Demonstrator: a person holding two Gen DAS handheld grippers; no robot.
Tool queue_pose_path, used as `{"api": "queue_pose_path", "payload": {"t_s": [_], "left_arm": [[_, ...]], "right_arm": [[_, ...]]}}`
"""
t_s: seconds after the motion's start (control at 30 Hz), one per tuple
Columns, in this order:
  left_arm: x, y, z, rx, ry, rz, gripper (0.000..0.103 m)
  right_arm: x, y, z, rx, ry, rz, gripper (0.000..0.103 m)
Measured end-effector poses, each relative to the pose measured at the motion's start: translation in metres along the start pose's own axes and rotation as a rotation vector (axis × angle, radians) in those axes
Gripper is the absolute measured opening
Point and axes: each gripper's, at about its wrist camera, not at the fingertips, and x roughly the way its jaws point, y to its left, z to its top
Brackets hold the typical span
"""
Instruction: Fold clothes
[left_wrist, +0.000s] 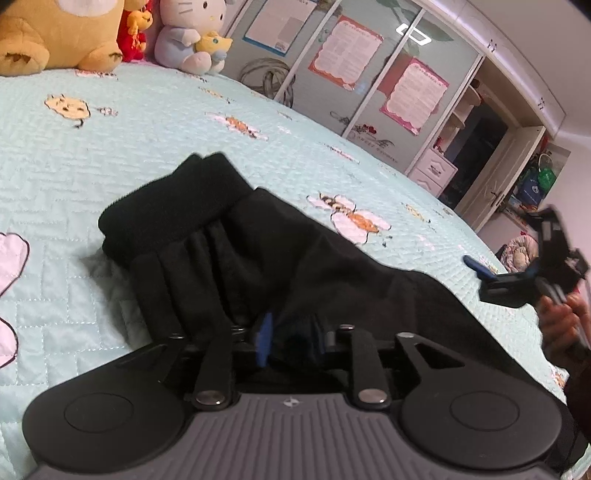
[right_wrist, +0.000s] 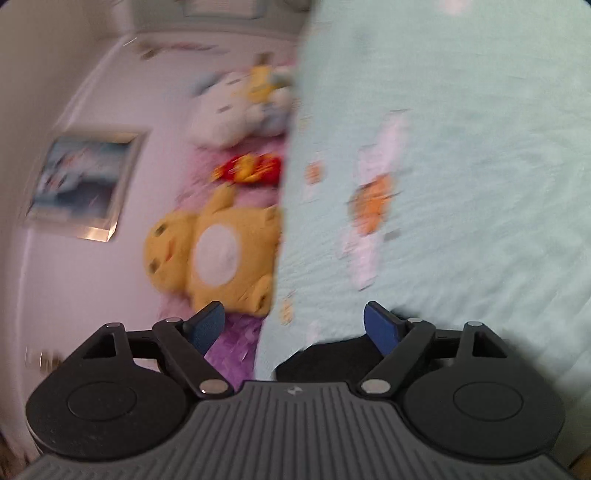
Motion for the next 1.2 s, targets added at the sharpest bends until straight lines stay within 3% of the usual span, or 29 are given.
{"api": "queue_pose_path", "payload": {"t_s": [0.1,0.23,0.33,0.37,0.4,0.43,0.5,0.6,0.83,0.87,0.9,0.93,1.03,1.1,1.2], "left_arm": [[-0.014,-0.014,0.006,0.044,-0.067,-0.014,0.032],[-0.010,-0.028,0.016,0.119,-0.086,-0.059,0.048],[0.016,-0.011,0.016,0.067,-0.020,0.015,0.047],[0.022,-0.004,0.015,0.044,-0.001,0.030,0.043],[0.023,0.002,0.014,0.028,-0.001,0.027,0.040],[0.025,0.007,0.014,0.011,0.000,0.023,0.039],[0.026,0.011,0.013,0.006,0.000,0.019,0.039],[0.026,0.008,0.014,0.018,-0.004,0.014,0.041],[0.025,0.010,0.015,-0.017,0.013,-0.004,0.046],[0.026,0.009,0.016,-0.020,0.018,-0.001,0.046],[0.026,0.009,0.016,-0.023,0.020,0.001,0.047],[0.026,0.008,0.016,-0.025,0.021,0.000,0.049],[0.027,0.006,0.015,-0.026,0.019,0.002,0.051],[0.027,0.005,0.013,-0.024,0.015,0.006,0.052],[0.028,0.004,0.012,-0.023,0.015,0.010,0.052]], "right_arm": [[0.019,0.017,-0.024,-0.019,0.076,0.038,0.083],[0.049,0.002,-0.036,0.069,0.116,0.043,0.083],[0.066,-0.023,-0.028,0.134,0.075,-0.001,0.083],[0.065,-0.033,-0.025,0.148,0.041,-0.041,0.082],[0.061,-0.044,-0.021,0.168,-0.002,-0.059,0.075],[0.057,-0.053,-0.019,0.209,-0.036,-0.031,0.069],[0.049,-0.056,-0.018,0.232,-0.098,0.004,0.070],[0.056,-0.038,-0.023,0.118,-0.092,-0.085,0.078],[0.096,-0.017,-0.035,-0.073,0.007,-0.289,0.075],[0.101,-0.014,-0.037,-0.100,0.021,-0.317,0.050],[0.107,-0.011,-0.038,-0.127,0.035,-0.346,0.037],[0.107,-0.009,-0.038,-0.138,0.014,-0.375,0.031],[0.112,0.025,-0.056,-0.306,-0.050,-0.434,0.046],[0.129,0.048,-0.075,-0.412,-0.009,-0.417,0.047],[0.156,0.062,-0.089,-0.454,0.085,-0.340,0.047]]}}
